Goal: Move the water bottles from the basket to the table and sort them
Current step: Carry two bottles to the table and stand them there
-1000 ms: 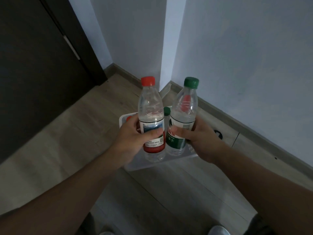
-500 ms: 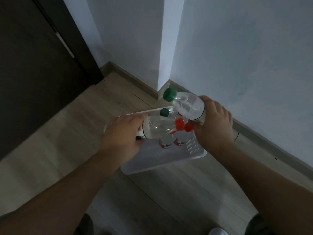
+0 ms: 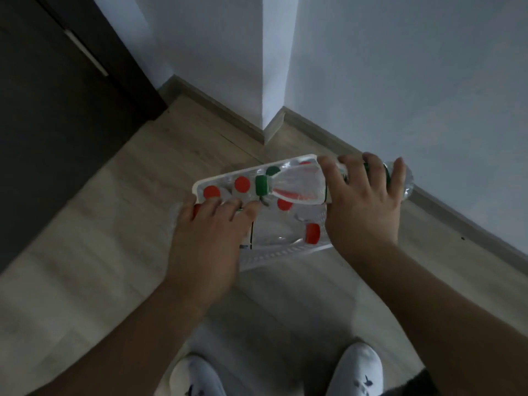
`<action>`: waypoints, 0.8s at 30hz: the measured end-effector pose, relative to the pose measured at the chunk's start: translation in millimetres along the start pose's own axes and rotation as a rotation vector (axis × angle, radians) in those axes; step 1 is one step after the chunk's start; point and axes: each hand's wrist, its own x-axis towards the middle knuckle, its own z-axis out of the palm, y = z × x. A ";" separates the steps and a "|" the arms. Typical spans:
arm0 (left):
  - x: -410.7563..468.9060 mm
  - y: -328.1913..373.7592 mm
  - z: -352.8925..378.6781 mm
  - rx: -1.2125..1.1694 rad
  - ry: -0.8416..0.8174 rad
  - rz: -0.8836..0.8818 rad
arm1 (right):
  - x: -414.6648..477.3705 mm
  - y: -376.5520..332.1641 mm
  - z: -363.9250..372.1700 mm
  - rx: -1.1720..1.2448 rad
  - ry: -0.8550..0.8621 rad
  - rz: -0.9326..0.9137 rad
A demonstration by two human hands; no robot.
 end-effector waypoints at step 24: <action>-140.8 113.6 -478.6 0.061 -0.072 0.211 | -144.1 61.8 -495.0 0.155 -0.097 0.312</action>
